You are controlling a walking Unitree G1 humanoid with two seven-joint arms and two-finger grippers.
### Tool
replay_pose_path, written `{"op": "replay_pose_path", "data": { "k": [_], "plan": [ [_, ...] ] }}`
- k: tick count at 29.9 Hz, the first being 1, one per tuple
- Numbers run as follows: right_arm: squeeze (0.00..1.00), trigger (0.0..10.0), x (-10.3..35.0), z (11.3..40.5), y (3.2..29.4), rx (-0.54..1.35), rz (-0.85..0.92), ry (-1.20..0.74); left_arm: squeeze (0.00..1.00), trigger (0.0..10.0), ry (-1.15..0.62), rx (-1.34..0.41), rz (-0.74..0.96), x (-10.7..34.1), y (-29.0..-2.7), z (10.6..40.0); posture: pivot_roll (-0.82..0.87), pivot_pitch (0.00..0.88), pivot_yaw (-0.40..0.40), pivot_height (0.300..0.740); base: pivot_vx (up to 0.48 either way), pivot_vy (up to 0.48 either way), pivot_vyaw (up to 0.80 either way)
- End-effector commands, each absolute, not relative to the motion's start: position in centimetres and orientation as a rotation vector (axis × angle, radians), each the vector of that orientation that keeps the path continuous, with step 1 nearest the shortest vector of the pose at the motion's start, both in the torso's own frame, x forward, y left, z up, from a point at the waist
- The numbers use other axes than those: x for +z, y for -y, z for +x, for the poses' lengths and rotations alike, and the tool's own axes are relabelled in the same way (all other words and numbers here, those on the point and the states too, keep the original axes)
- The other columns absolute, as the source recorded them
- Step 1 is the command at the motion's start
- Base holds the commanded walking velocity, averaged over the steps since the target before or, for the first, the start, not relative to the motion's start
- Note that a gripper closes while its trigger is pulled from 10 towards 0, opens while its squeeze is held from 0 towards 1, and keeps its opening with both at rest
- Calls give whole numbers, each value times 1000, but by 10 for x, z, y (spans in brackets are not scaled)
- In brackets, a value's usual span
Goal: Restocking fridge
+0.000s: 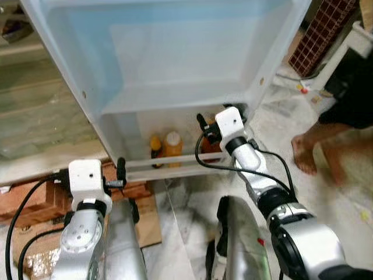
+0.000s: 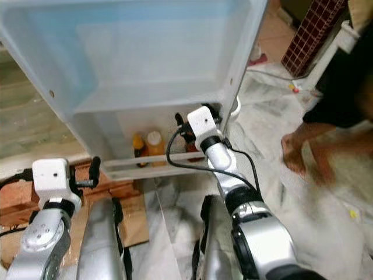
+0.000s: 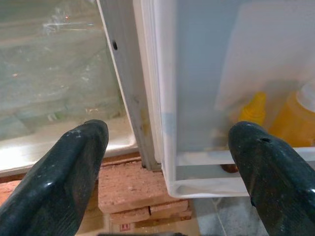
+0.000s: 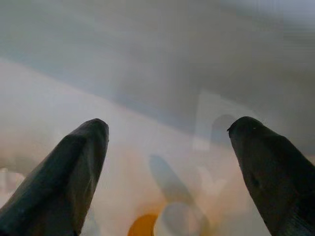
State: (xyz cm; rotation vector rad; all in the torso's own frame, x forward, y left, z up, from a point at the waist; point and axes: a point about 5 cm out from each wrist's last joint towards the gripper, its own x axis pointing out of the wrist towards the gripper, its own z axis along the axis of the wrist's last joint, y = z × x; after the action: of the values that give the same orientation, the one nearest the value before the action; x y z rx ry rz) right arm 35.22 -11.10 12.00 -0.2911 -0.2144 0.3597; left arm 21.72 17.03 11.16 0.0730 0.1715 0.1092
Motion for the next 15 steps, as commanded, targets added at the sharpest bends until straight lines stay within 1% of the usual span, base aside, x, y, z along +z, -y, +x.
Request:
{"op": "replay_pose_path", "data": {
  "k": [1,2,3,7,9,10,11,13,15],
  "plan": [
    [1000,10000,124,350,130,306,-234,223,0,10000,-175,123,79,109,-171,219,124,41,-55,528,0,0,0],
    [1000,10000,122,339,135,323,-184,220,0,10000,-169,126,77,108,-171,224,113,22,-56,528,0,0,0],
    [1000,10000,122,335,136,333,-171,218,0,10000,-167,127,77,108,-171,225,111,18,-57,528,0,0,0],
    [1000,10000,118,324,135,366,-121,197,0,10000,-161,120,68,108,-170,228,102,4,-55,528,0,0,0],
    [1000,10000,114,312,131,425,-56,154,0,10000,-157,107,59,107,-168,232,89,0,-50,528,0,0,0],
    [1000,10000,114,312,131,425,-56,154,0,10000,-157,107,59,107,-168,232,89,0,-50,528,0,0,0],
    [1000,10000,111,304,129,452,-22,128,0,10000,-155,101,62,107,-167,234,86,0,-48,528,0,0,0],
    [1000,10000,111,304,129,452,-22,128,0,10000,-155,101,62,107,-167,234,86,0,-48,528,0,0,0],
    [1000,10000,109,286,134,474,70,73,0,10000,-145,81,72,107,-165,238,70,0,-40,528,0,0,0]
  ]
}}
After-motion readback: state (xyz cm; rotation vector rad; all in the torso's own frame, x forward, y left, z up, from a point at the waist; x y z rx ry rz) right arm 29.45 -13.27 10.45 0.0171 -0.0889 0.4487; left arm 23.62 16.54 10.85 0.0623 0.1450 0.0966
